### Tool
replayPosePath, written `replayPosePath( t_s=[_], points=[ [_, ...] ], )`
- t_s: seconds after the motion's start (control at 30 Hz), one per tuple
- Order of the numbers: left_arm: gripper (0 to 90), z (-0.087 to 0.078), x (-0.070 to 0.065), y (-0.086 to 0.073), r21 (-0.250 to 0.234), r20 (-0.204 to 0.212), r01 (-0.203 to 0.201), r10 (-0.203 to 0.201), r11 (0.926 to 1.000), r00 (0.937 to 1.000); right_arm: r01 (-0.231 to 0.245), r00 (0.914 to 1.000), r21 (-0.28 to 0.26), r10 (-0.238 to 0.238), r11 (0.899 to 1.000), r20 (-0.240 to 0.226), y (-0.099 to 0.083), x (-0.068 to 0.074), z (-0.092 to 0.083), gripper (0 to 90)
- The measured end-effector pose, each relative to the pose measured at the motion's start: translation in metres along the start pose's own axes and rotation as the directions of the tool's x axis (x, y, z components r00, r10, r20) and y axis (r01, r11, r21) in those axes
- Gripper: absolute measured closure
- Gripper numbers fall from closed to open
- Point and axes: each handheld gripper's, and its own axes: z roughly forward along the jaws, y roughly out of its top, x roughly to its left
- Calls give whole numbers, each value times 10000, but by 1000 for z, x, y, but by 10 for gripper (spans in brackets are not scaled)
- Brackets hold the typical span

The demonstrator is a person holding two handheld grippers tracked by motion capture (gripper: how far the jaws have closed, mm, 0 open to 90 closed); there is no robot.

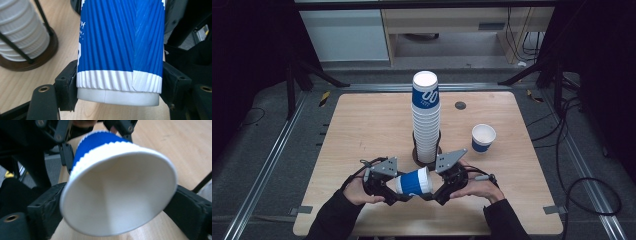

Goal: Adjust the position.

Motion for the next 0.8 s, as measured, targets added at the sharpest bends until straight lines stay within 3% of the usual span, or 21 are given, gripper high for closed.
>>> replayPosePath(
  t_s=[0.13,0.23,0.4,0.47,0.63,0.8],
  points=[
    [275,-6,5,-3,-466,-108,309,-314,9984,9994,-323,9990,-507,337,9982,278,2,-4,-9,59],
    [275,-14,9,-5,-1046,-294,493,-527,9933,9982,-613,9968,-1004,662,9931,457,2,-8,-17,58],
    [275,-25,10,-6,-2260,-334,661,-756,9719,9966,-973,9923,-1704,1088,9806,596,3,-12,-24,61],
    [275,-26,8,-4,-2492,-457,574,-709,9668,9964,-1059,9916,-1895,1179,9761,530,3,-12,-25,62],
    [275,-21,1,1,-2678,-464,348,-490,9628,9977,-1186,9918,-2177,1259,9688,200,5,-10,-23,65],
    [275,-12,-5,5,-2428,-344,108,-197,9700,9992,-1311,9913,-2368,1293,9627,-231,6,-9,-21,85]
  ],
)
